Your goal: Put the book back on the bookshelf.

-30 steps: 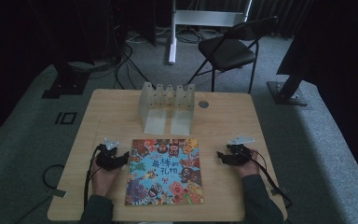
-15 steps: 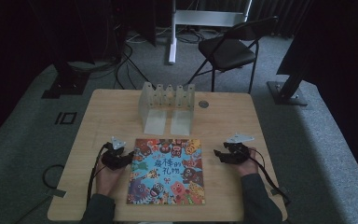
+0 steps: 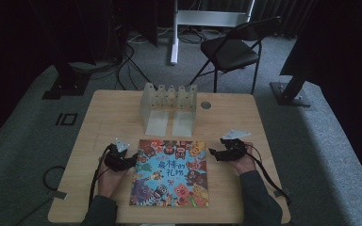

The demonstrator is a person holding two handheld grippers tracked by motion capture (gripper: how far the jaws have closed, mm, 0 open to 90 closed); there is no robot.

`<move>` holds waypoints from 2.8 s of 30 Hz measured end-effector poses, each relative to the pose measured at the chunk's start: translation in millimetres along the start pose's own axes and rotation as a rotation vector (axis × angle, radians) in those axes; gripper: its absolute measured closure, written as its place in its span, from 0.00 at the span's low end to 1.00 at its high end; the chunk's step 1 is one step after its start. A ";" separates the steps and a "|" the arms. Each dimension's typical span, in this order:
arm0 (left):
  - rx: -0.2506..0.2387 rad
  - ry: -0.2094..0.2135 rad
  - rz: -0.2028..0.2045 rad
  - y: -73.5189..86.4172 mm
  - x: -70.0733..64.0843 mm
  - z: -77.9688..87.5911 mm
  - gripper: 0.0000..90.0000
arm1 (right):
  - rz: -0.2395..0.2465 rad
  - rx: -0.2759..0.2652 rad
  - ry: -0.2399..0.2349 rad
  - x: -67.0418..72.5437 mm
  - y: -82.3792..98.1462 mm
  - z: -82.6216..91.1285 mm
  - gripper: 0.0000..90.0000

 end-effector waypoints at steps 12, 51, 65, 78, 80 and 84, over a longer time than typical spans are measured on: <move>-0.037 0.069 -0.015 3.7 -19.1 20.3 0.39 | 0.064 0.022 -0.086 16.6 -21.5 -32.0 0.23; -0.049 0.263 -0.425 48.6 -163.3 60.9 0.02 | -0.064 -0.012 -0.273 8.7 -36.4 -49.3 0.24; -0.084 0.176 -0.509 44.5 -187.4 53.9 0.00 | -0.054 -0.041 -0.283 11.0 -53.3 -30.4 0.24; -0.195 0.167 -0.475 35.0 -182.0 72.2 0.01 | -0.080 -0.024 -0.307 15.8 -52.0 -24.2 0.26; -0.197 0.175 -0.471 33.9 -181.1 73.2 0.01 | -0.081 -0.022 -0.327 18.9 -53.4 -22.5 0.28; -0.201 0.180 -0.468 32.9 -181.0 73.2 0.01 | -0.079 -0.009 -0.371 25.2 -55.0 -21.5 0.36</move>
Point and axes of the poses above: each handheld gripper's, and its own axes: z roughly backward along the jaws, y roughly out of its underside, x roughly to its left, the point moved 5 cm from there along -z, roughly forward along the jaws, and after that the axes turned 9 degrees about x, right-handed, at the moved point
